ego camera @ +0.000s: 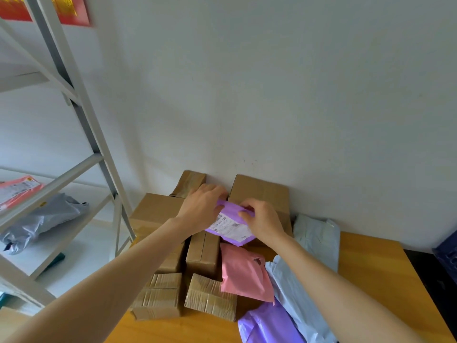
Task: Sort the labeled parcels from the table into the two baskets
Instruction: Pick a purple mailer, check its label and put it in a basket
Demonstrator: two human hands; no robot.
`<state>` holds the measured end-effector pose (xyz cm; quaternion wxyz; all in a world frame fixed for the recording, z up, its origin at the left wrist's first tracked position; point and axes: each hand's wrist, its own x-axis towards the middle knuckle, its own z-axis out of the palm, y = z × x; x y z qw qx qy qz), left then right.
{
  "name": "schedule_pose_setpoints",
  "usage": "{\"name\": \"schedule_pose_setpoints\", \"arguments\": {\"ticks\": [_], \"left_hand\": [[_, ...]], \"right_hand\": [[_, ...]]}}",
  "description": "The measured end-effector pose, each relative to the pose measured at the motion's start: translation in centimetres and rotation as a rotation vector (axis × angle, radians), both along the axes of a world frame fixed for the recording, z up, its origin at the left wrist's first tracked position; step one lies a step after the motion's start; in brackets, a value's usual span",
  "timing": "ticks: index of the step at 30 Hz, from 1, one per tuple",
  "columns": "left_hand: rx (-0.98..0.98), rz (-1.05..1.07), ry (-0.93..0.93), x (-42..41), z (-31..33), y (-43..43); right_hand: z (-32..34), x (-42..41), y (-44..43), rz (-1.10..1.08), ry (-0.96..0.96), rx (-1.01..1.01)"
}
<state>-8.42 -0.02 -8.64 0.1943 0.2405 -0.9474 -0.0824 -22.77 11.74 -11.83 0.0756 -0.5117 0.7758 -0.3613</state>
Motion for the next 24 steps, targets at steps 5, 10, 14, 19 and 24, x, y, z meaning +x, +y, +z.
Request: {"name": "schedule_pose_setpoints", "arguments": {"ticks": [5, 10, 14, 19, 24], "left_hand": [[0.253, 0.130, 0.069, 0.7, -0.8, -1.0], [0.687, 0.225, 0.096, 0.7, -2.1, -1.6], [0.988, 0.248, 0.240, 0.0, -2.5, -1.5], [1.023, 0.245, 0.405, -0.6, -2.5, -1.0], [1.017, 0.249, 0.399, -1.3, -2.8, -1.0]], "right_hand": [[-0.5, -1.6, 0.6, -0.168, -0.443, -0.162], [-0.8, -2.8, 1.2, -0.266, -0.808, -0.291], [-0.6, -3.3, 1.2, -0.238, -0.959, -0.324], [-0.7, -3.5, 1.6, -0.249, -0.867, -0.322], [-0.9, -3.6, 2.7, -0.194, -0.829, -0.296]]}}
